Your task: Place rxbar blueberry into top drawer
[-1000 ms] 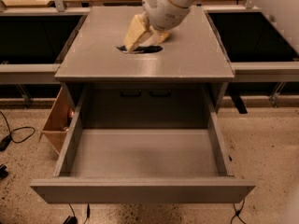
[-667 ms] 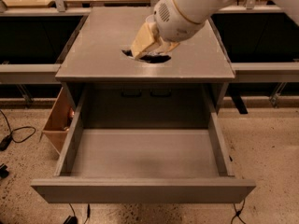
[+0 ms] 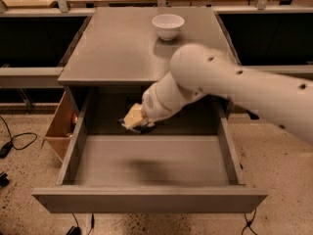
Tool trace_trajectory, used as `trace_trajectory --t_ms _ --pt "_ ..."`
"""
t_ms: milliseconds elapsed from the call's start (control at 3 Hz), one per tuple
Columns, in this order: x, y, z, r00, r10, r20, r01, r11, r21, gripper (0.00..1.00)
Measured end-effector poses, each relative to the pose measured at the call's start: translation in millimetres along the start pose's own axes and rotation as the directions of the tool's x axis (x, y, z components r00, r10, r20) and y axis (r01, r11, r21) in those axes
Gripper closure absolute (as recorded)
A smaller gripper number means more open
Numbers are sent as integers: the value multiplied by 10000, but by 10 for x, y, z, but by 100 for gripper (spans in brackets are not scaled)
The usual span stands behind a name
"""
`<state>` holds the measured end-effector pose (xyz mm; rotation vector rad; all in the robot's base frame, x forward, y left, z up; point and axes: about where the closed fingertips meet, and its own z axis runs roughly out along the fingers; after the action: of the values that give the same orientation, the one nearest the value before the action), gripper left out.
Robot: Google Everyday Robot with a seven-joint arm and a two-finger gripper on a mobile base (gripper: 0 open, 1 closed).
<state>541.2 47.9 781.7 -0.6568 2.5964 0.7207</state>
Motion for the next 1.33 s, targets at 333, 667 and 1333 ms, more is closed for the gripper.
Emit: trace_trajectory --t_ms 333,667,1333 --pt "374 -171 553 9989 272 -380 -276 9996 -95 100" --pt "359 -156 526 9992 242 -330 -245 9997 -74 85" --pt "359 -155 526 9992 241 -331 -244 9997 -75 31"
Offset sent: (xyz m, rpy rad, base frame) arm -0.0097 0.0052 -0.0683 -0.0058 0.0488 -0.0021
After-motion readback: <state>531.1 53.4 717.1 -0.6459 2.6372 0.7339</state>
